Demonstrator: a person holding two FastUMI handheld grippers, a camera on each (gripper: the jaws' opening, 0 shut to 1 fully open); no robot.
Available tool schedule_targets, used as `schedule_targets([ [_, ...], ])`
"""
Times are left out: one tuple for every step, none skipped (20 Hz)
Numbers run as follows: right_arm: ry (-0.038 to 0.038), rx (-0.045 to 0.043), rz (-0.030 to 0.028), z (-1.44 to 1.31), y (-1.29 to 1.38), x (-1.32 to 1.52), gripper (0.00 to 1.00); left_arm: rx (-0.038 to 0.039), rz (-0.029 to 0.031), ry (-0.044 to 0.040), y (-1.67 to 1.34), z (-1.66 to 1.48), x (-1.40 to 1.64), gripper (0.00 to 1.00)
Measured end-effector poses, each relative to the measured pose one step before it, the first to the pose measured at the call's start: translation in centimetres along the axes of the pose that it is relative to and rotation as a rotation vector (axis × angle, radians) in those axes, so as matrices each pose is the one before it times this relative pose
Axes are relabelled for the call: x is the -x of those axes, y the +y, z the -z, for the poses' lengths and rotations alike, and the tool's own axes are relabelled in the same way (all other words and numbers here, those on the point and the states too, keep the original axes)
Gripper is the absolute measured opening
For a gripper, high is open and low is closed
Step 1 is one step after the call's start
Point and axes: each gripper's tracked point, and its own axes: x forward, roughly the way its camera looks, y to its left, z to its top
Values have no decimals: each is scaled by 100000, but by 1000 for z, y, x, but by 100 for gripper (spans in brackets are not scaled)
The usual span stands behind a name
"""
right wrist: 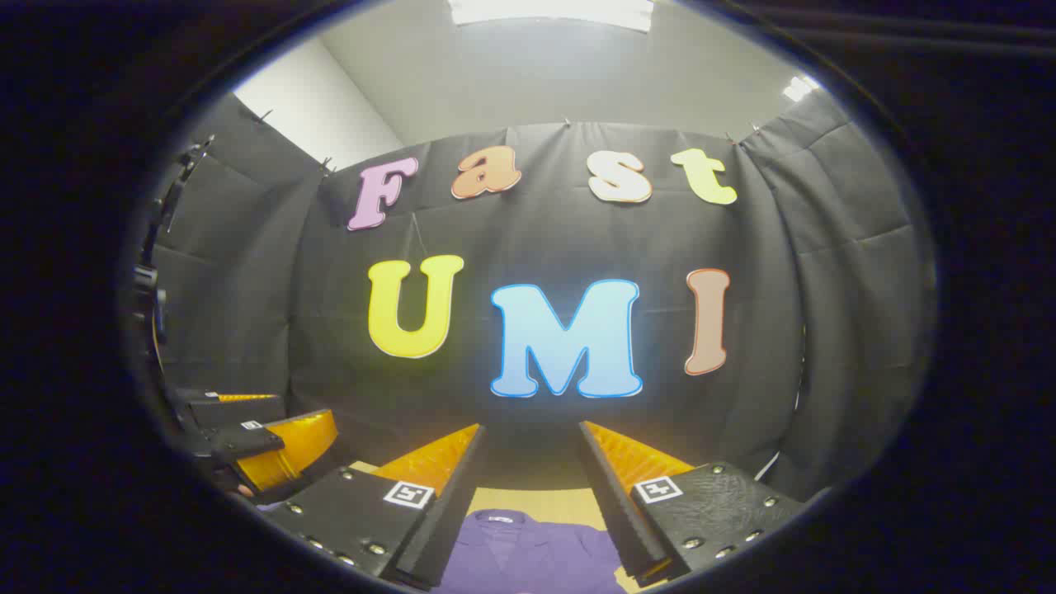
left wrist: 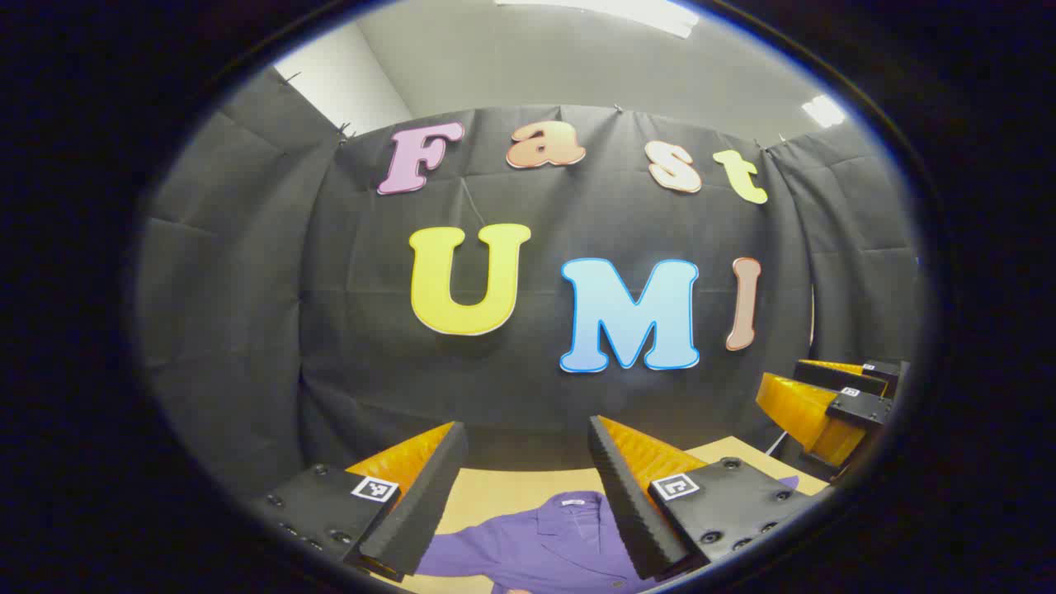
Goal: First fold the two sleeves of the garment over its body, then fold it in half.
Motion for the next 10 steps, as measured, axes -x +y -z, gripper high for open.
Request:
schedule_targets([
  [451,-43,22,-7,233,-357,74,-1086,720,33,-232,-35,-177,93],
  [760,-839,139,59,179,-128,74,-709,797,-304,-303,-19,-145,93],
  [275,-1204,75,191,-373,-147,74,-443,609,-253,-320,-236,-26,93],
  [229,-880,191,46,-525,-198,74,-493,258,-169,-130,-130,-80,93],
  [360,-383,238,339,-575,-319,74,-198,5,-254,-68,-84,-188,93],
  [506,182,71,222,-134,-95,74,-4,-59,-327,-38,32,-20,93],
  [248,302,146,131,309,-31,74,193,-293,-281,143,253,106,93],
  [161,-22,-1,-94,103,-74,74,40,-272,82,41,106,-7,93],
  [441,-257,58,163,-83,-191,74,126,-179,251,18,29,-8,93],
  [516,-383,47,78,-41,-101,74,132,-360,230,81,103,-19,93],
])
